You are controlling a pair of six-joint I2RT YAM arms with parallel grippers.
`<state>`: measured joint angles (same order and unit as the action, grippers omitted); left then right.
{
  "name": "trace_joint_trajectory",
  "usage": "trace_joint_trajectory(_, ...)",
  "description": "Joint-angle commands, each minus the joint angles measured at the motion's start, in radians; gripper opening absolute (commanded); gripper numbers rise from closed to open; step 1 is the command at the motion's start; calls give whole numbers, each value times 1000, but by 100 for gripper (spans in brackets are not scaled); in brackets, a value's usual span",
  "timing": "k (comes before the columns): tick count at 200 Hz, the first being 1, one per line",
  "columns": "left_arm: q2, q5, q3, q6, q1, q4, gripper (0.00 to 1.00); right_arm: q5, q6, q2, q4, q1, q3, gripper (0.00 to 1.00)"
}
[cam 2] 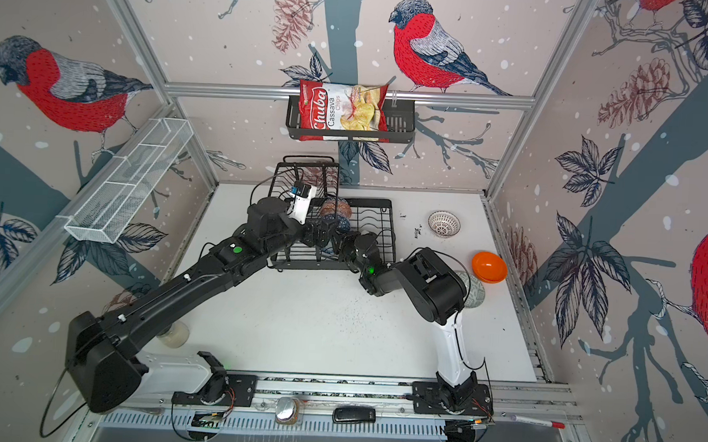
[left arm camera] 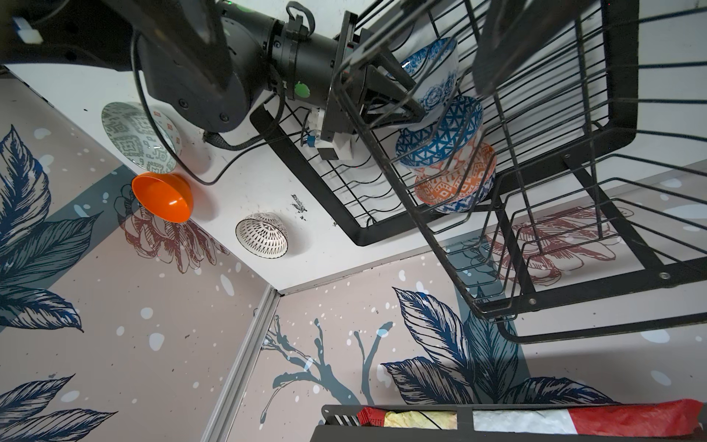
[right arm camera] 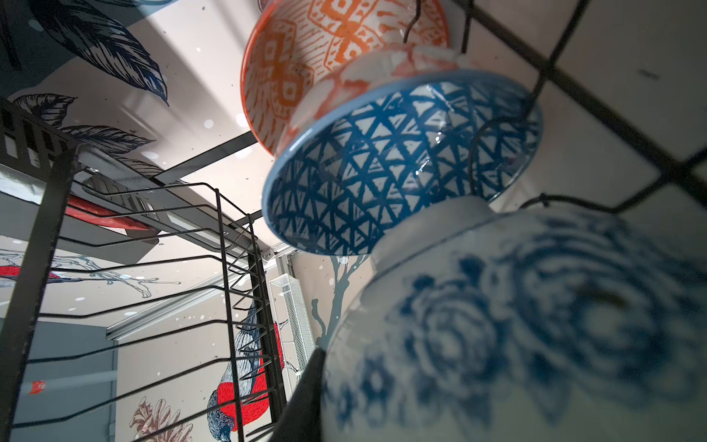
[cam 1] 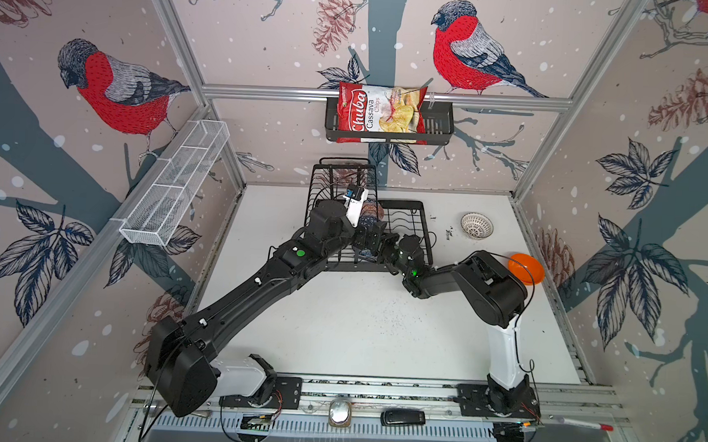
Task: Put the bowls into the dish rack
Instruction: 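Hold the blue floral bowl upright against the blue triangle-pattern bowl with the right gripper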
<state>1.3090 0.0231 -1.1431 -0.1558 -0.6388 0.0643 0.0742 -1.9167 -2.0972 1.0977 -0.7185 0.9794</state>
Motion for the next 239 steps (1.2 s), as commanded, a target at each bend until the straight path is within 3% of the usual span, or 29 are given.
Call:
trace_joint_trajectory(1,0,-2,0,9,-2,-12,98,33,1,5,-53,1,-1,26)
trace_joint_trajectory(54,0,-5,0,10,-4,-12,98,38,19,16,-65,4,8,29)
trace_joint_trajectory(165,3,-9,0,12,-4,-11,98,36,71,60,-115,16,5,45)
trace_joint_trajectory(239,4,-9,0,12,-4,-11,98,42,71,62,-117,21,4,48)
